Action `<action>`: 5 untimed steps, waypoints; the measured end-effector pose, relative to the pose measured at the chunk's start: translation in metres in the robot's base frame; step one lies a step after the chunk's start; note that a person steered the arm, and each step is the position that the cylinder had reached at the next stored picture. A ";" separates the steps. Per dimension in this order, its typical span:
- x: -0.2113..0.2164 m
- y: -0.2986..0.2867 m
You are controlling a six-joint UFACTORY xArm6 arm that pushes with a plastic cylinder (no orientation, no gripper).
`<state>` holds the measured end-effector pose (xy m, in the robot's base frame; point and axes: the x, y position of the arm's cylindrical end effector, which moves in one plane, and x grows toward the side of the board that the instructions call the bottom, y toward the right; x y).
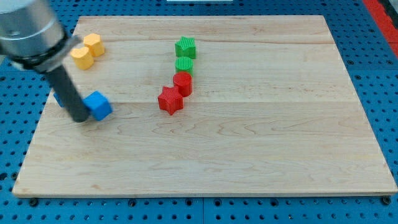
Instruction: Separate the blue cube and blue triangle
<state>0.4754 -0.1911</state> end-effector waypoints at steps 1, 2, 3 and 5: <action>-0.001 0.023; 0.025 0.016; 0.032 -0.067; -0.018 -0.069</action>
<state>0.4570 -0.2604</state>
